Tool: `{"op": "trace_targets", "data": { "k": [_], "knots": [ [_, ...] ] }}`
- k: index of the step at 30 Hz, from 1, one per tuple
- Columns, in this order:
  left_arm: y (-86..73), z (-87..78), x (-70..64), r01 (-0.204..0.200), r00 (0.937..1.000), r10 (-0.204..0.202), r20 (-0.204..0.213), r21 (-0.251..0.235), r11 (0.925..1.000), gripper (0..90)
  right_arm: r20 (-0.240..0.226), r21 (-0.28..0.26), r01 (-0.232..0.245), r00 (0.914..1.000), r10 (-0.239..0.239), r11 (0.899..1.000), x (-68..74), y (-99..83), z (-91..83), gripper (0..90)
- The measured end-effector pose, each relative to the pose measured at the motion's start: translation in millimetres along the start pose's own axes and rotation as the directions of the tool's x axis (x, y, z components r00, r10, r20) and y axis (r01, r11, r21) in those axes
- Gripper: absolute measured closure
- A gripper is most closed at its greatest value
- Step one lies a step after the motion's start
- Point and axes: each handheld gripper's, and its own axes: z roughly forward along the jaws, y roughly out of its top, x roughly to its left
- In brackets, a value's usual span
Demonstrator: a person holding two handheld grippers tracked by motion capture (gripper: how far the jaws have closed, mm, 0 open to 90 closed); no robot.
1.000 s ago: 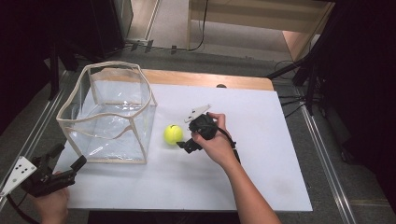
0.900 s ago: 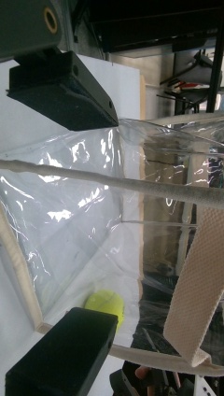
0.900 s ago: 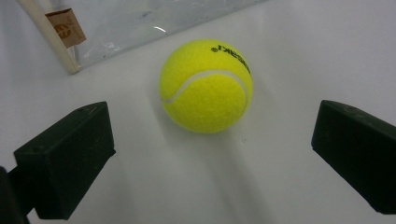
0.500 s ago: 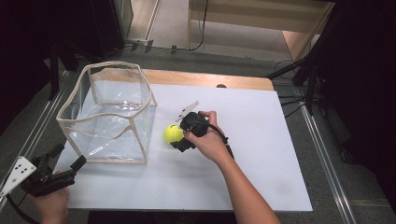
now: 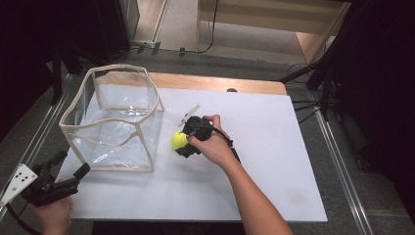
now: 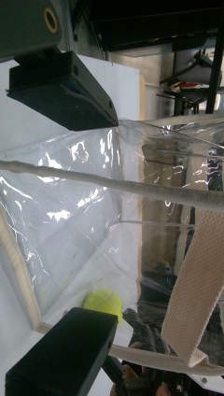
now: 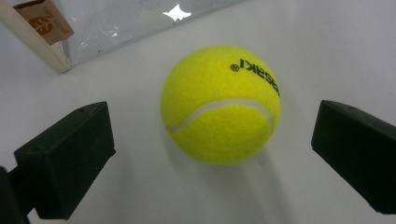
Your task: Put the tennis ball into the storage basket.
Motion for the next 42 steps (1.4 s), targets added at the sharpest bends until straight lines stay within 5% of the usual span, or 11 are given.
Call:
{"op": "trace_targets", "data": {
  "k": [12,42],
  "knots": [
    [0.1,0.0,0.2,0.003,1.0,-0.003,0.002,-0.002,1.0,6.5,-0.011,0.028,0.025,0.9996,-0.025,0.999,-1.7,7.9,13.3,0.0],
    [0.1,0.3,0.2,0.005,1.0,-0.005,0.002,-0.002,1.0,6.5,-0.033,0.054,-0.025,0.9991,0.026,0.998,-2.8,10.4,36.2,1.1]
  ]
}}
